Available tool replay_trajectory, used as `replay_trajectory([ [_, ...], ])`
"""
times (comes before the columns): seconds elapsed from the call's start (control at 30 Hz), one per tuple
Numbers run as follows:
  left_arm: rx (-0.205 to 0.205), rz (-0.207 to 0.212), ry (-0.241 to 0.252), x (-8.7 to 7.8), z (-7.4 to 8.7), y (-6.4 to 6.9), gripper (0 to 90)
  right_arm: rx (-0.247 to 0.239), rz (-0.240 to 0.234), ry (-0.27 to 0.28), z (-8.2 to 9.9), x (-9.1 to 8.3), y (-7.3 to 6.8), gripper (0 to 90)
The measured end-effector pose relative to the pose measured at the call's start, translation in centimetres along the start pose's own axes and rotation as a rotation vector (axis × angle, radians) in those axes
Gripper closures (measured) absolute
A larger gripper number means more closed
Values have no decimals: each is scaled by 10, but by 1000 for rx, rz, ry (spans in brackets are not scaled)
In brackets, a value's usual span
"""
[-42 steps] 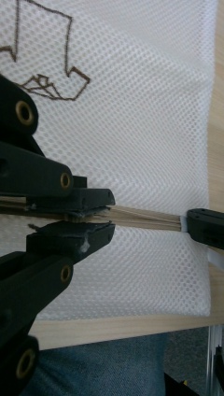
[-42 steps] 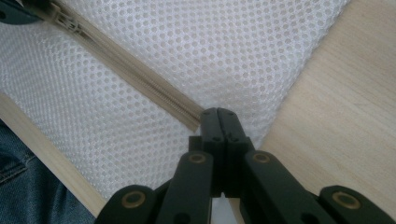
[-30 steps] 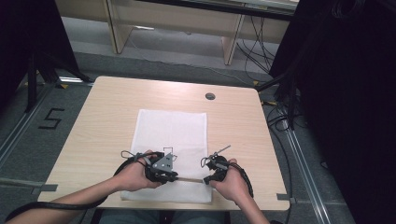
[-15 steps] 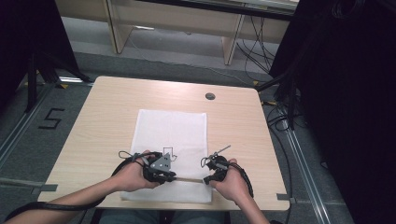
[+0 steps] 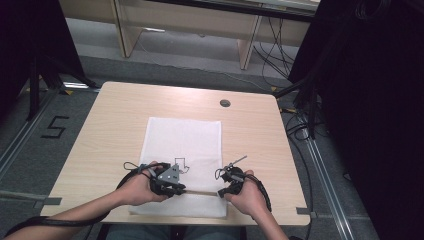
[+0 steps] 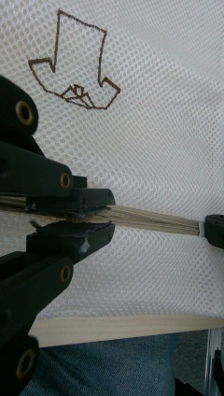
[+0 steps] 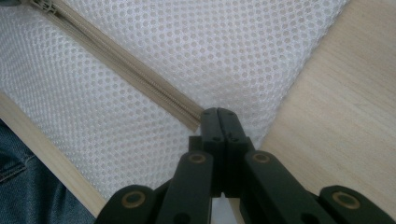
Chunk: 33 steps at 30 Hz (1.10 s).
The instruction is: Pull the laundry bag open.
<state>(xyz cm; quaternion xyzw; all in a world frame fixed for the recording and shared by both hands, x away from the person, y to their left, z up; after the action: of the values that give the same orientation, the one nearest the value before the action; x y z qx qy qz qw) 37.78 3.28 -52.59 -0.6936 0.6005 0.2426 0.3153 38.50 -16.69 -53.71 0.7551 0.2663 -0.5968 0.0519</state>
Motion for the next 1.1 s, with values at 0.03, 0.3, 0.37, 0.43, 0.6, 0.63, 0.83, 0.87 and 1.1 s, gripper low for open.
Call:
replay_trajectory([
  [0.03,0,3,-2,0,0,0,821,-4,1,2,0,0,0,900],
  [0.3,4,-12,-15,-6,4,-1,821,0,-8,-2,0,0,0,900],
  [0.37,-9,-13,-3,-6,4,-1,821,-1,-7,-1,0,0,0,900],
  [0.43,2,-18,-12,-6,5,-1,821,-1,-7,-1,0,0,0,900],
  [0.6,-2,-18,-10,-7,5,-1,821,10,1,-3,0,0,0,900],
  [0.63,3,-14,-9,-8,5,-2,821,5,-1,-2,0,0,0,900],
  [0.83,-11,-11,3,-9,5,-1,821,4,1,-2,0,0,0,900],
  [0.87,-8,-16,-3,-9,6,-1,821,3,1,-2,0,0,0,900],
  [1.1,-21,-14,-5,-12,9,-2,821,6,0,-4,0,0,0,900],
])
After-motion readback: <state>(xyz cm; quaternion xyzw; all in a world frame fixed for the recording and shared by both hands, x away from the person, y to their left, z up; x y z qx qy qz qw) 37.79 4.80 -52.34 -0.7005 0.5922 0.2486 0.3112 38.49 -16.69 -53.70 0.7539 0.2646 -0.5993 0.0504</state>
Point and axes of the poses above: each handheld gripper's, and its own axes: x roughly forward along the jaws, z roughly out of its underside, y roughly to its right, the point moved 6 cm from there along x, roughly forward along the jaws, and after that the axes turned 10 degrees about x, right-handed, at the moved point
